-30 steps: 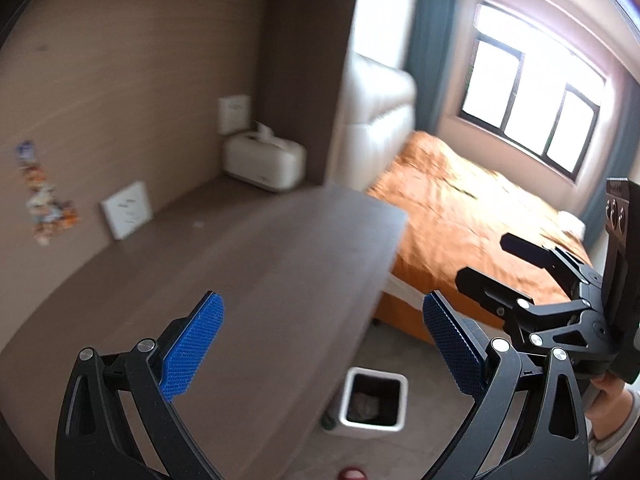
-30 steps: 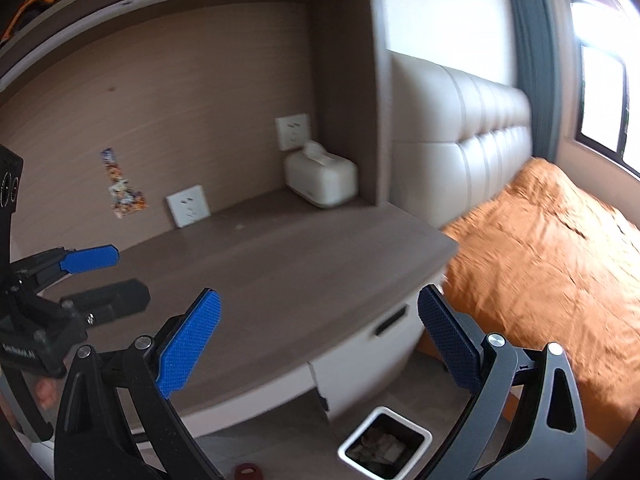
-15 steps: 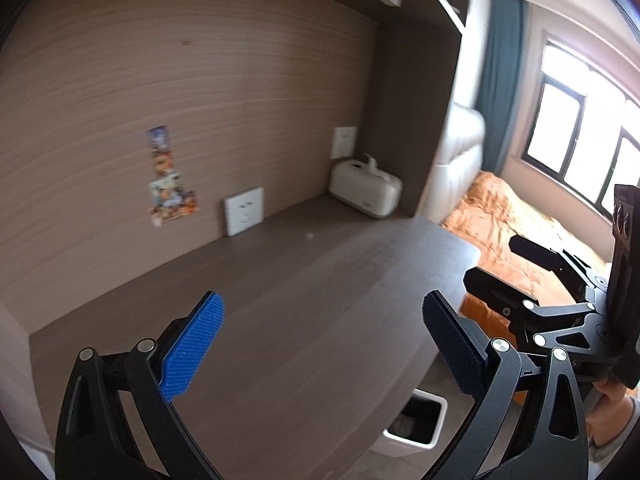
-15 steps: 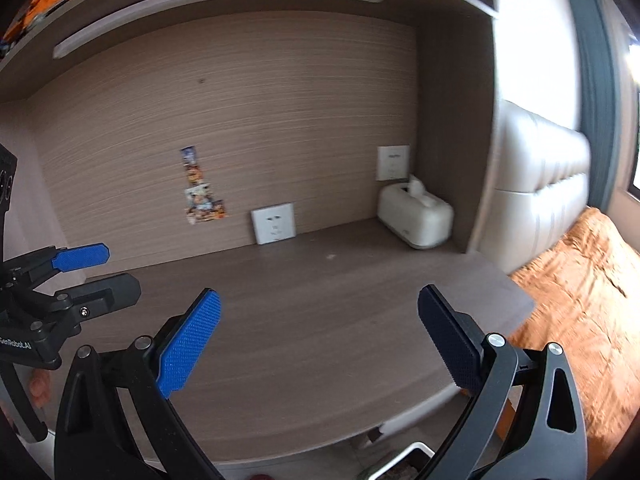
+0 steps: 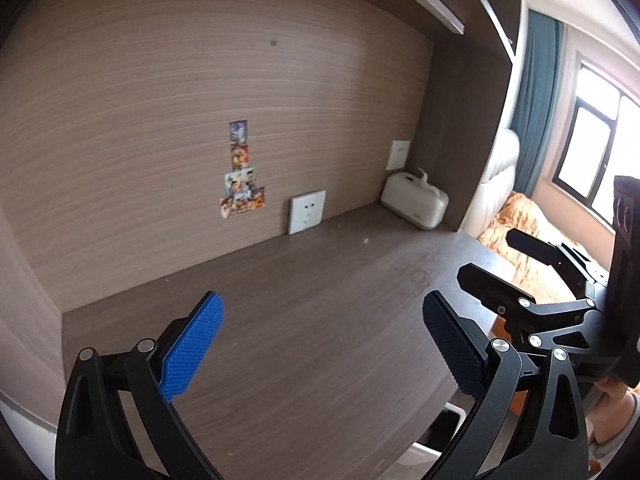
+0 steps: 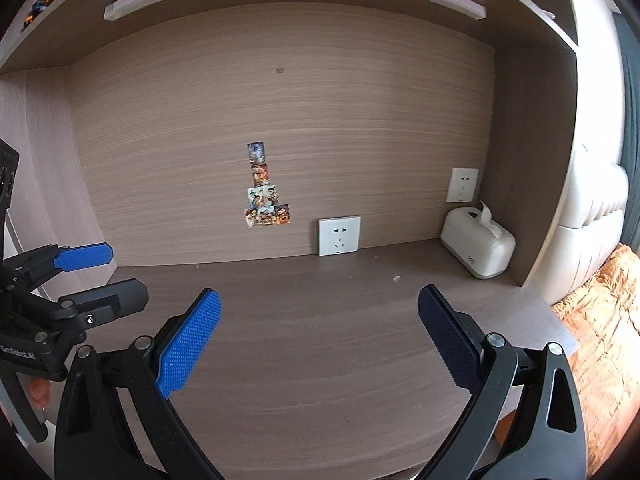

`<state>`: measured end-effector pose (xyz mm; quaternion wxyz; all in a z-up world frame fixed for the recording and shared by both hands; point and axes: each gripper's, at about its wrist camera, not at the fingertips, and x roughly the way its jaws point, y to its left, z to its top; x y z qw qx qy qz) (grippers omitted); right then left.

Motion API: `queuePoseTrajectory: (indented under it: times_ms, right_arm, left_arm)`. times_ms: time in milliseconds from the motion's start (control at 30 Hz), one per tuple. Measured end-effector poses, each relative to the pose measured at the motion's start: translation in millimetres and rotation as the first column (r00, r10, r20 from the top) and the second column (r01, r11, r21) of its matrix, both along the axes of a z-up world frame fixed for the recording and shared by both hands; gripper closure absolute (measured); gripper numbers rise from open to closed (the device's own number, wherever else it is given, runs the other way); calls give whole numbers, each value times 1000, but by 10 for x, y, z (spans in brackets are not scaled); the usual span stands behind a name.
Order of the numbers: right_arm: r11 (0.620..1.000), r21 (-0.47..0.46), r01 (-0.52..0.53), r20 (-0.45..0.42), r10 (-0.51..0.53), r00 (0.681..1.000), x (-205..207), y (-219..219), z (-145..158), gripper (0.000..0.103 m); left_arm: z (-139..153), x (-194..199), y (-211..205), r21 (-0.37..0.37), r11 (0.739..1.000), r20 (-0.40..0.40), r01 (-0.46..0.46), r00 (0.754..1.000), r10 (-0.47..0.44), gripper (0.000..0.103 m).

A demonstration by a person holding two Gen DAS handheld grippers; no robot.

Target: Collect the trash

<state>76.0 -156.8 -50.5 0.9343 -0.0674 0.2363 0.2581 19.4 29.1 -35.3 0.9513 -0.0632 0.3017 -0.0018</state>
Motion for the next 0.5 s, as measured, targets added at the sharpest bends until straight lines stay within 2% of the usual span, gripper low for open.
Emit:
queuePoseTrajectory:
  times_ms: [500]
  right_arm:
    - [1000, -7, 4, -5, -4, 1000, 68, 135, -47, 5]
  left_arm:
    - [-74, 104, 99, 6, 1000, -16, 13, 1000, -13, 5]
